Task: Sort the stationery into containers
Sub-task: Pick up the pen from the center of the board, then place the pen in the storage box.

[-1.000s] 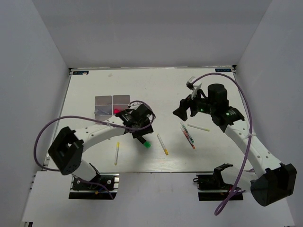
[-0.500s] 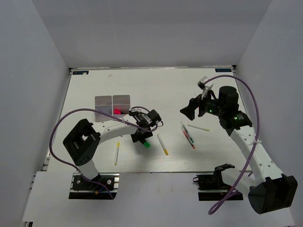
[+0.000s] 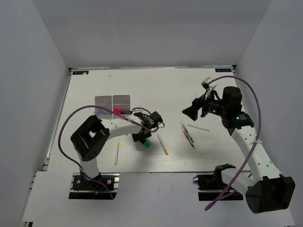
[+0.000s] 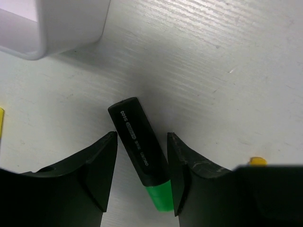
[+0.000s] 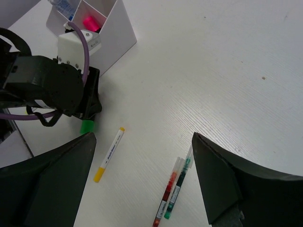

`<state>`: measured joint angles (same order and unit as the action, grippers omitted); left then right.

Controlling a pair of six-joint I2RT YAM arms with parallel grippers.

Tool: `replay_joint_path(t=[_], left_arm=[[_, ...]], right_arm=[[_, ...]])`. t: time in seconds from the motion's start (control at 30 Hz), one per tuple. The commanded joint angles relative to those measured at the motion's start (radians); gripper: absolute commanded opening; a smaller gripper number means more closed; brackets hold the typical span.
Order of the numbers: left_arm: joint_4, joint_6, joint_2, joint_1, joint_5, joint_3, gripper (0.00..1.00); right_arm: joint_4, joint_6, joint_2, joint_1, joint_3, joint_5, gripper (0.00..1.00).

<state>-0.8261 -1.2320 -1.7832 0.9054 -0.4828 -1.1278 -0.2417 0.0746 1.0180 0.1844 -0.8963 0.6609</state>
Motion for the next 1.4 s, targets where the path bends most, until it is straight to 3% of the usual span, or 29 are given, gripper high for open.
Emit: replay_joint_path(t=[0.0,0.1,0.17,0.47,0.67,0.83,0.93,1.1,1.37], left_arm=[[0.025,-0.018,-0.024,0.003,-0.022,-0.012,0.56],[0.048,-0.018,-0.033,0.003,-0.010,-0.001,0.56],[0.057,-0.018,-0.033,0.003,0.000,0.008,0.50],[0.087,0.034,0.001,0.059,0.027,0.008,0.11],[0.149,0.210,0.129,0.099,-0.065,-0.029,0.00],[0.303,0.424,0.287,0.099,-0.126,0.080,0.00],[0.404,0.479,0.411,0.076,-0.187,0.143,0.00],[0.242,0.205,0.501,0.067,-0.518,0.131,0.00],[0.018,-0.113,0.424,0.024,-0.782,-0.009,0.00]], right_arm=[[0.032,-0.018,-0.009,-0.017,0.005,0.061,0.88],[0.028,-0.021,-0.013,-0.033,0.007,0.081,0.88],[0.028,-0.022,-0.013,-0.040,0.008,0.088,0.88],[0.032,-0.032,-0.006,-0.066,0.011,0.135,0.86],[0.035,-0.016,-0.004,-0.077,0.016,0.160,0.83],[0.035,-0.004,0.001,-0.080,0.023,0.186,0.77],[0.035,0.004,-0.002,-0.083,0.026,0.197,0.74],[0.047,-0.001,-0.010,-0.089,0.034,0.213,0.71],[0.044,-0.002,-0.004,-0.092,0.039,0.232,0.71]])
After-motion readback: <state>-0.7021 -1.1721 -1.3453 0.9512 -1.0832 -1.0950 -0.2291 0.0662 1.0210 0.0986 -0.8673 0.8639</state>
